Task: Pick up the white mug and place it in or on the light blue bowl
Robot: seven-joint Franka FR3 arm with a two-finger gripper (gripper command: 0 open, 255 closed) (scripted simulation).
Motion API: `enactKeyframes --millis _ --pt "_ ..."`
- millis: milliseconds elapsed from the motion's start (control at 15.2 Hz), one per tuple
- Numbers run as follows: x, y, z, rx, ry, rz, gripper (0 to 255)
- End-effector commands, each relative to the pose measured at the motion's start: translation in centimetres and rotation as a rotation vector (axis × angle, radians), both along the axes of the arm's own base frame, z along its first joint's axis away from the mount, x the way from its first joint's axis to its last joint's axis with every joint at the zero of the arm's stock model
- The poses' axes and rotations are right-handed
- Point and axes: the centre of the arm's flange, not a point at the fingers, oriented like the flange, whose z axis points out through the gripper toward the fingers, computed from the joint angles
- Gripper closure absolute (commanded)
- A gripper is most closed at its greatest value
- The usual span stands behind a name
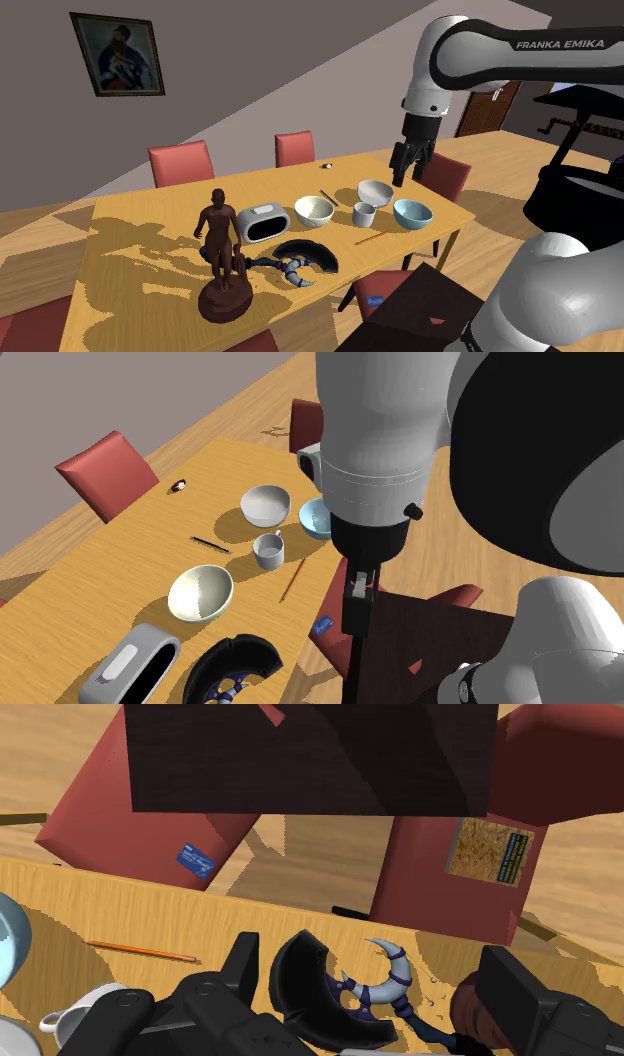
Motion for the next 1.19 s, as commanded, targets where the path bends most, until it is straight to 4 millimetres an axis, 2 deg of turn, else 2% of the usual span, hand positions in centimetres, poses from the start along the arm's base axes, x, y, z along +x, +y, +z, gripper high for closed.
enactKeyframes --millis 0,1122 --pt "0.0 0.0 0.0 0.000 0.000 0.000 0" --pt "11.5 -10.4 -15.5 -0.050 -0.016 0.011 0"
